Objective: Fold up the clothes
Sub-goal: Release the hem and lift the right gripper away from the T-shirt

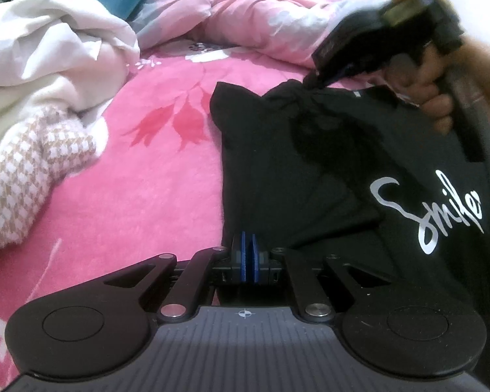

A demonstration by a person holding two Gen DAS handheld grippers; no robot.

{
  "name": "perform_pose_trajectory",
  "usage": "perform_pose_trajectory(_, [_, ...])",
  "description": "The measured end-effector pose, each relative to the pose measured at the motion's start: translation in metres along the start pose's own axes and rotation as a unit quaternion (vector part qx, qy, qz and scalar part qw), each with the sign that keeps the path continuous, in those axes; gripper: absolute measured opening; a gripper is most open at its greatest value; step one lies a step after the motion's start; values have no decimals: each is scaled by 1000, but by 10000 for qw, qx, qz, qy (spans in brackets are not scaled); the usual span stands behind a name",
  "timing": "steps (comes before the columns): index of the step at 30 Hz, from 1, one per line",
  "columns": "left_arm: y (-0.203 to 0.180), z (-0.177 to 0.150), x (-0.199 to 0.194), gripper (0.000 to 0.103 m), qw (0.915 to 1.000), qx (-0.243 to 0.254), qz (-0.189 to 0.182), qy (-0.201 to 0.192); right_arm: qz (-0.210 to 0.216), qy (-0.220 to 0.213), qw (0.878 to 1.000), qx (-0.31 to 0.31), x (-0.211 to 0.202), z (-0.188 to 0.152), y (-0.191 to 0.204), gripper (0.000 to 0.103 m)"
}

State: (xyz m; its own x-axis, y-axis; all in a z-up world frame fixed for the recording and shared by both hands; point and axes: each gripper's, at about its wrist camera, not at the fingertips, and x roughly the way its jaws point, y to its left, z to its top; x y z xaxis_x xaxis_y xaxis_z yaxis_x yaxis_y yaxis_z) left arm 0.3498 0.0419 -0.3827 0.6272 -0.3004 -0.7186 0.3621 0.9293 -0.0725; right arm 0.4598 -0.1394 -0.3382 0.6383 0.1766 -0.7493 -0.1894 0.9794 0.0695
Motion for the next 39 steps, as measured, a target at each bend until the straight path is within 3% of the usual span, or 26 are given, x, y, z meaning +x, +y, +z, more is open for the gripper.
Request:
perform_pose_trajectory(3, [0, -1, 0, 7, 10000, -1, 2, -26, 672, 110, 9970, -363, 0, 1, 21, 12])
perform_pose_trajectory(5, [-1, -2, -1, 7, 10000, 20, 10, -62, 1241, 406, 9912, -208, 22, 4, 31, 12])
perform_pose_trajectory(7, [-1, -4, -1, 7, 9999, 47, 16, -105, 1328, 660, 9889, 37, 51, 7, 36, 11])
perform_pose_trajectory(8, [-1, -5, -1, 7, 9999, 58, 13, -124, 1063, 661, 9920, 162, 61, 6, 33, 10])
perform_pose_trajectory(11, [2, -5, -2, 6, 9999, 33, -65, -131, 741, 347, 9886, 1261, 58, 8, 4, 10])
perform_pose_trajectory(14, [7, -3, -1, 6, 9998, -69, -189, -87, 497, -28, 9880, 1464, 21, 4, -12, 11])
perform_pose_trajectory(20, [16, 5, -4, 9, 9979, -459, -435, 106, 627, -185, 9725, 2235, -83, -30, -60, 12])
perform_pose_trajectory(24, [15, 13, -18, 34, 9980, -590, -220, 32, 646, -54, 9608, 2694, -136, -72, -82, 13])
perform_pose_trajectory(27, [5, 18, -31, 35, 9985, -540, -36, -91, 620, 102, 9539, 2934, -165, -103, -96, 13])
perform_pose_trajectory(32, [-40, 33, -40, 35, 9993, -326, -109, -123, 434, 155, 9464, 3197, -213, -147, -140, 13])
perform_pose_trajectory(35, [-88, 46, -43, 35, 9989, -104, -431, -151, 149, 81, 9417, 3361, -241, -167, -181, 13])
perform_pose_trajectory(39, [-164, 61, -39, 35, 9941, 205, -1056, -171, -83, -51, 9218, 3876, -263, -184, -248, 14])
